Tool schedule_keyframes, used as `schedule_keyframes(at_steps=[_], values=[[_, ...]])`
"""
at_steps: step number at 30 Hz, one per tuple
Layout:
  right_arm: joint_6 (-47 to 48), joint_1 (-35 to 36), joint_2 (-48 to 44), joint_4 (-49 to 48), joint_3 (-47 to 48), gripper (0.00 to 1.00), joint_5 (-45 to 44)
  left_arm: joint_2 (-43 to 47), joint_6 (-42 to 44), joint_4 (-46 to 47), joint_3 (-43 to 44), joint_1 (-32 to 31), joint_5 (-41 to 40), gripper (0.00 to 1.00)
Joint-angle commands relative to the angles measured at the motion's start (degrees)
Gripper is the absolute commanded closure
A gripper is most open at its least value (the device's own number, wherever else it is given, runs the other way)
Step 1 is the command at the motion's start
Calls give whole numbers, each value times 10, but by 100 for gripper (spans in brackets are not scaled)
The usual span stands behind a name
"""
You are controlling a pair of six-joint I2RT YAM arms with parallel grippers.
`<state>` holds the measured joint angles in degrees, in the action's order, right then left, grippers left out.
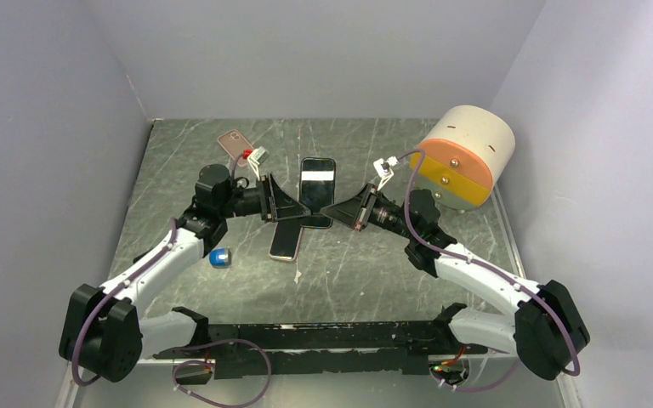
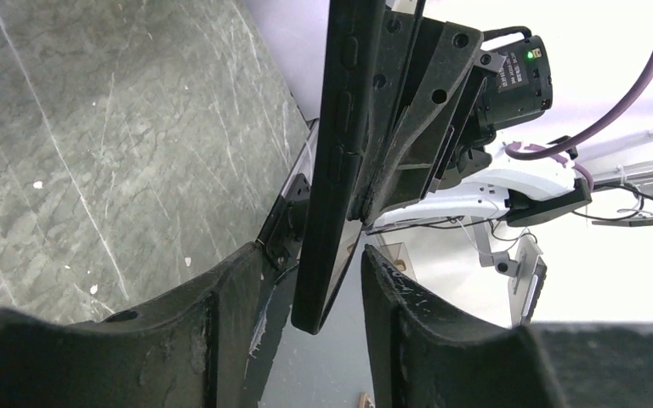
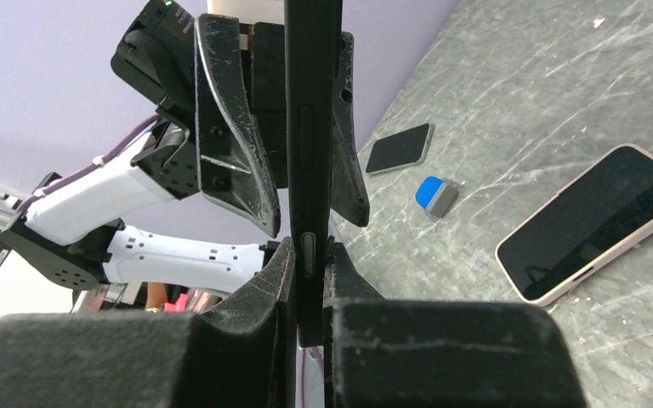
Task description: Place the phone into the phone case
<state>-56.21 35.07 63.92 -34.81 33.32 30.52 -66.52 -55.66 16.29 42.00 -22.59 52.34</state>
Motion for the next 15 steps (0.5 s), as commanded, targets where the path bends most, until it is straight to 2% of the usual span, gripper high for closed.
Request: schedule_keyframes(at_steps=[1,4,7,9,11,14,15], values=[[-5,0,-6,-72,5,100,-9,-10,-3,25,6,-6,14,54],[3,0,-7,-63,5,100,-11,-11,18,-11,18,-8,9,78],[8,0,-4,-52,9,100,-8,-10,47,-54,32,-9,0,92],[9,0,-4,-55,6,100,-8,-6,69,-83,43,-11,-9,97],[14,1,-3,-46,7,100,-7,-3,88,-114,52,-12,-22,97],[22,2,-5,-38,6,100,-7,2,100,-137,60,-12,-35,97],[24,2,-5,-37,4,100,-7,2,100,-139,61,-12,-33,92]])
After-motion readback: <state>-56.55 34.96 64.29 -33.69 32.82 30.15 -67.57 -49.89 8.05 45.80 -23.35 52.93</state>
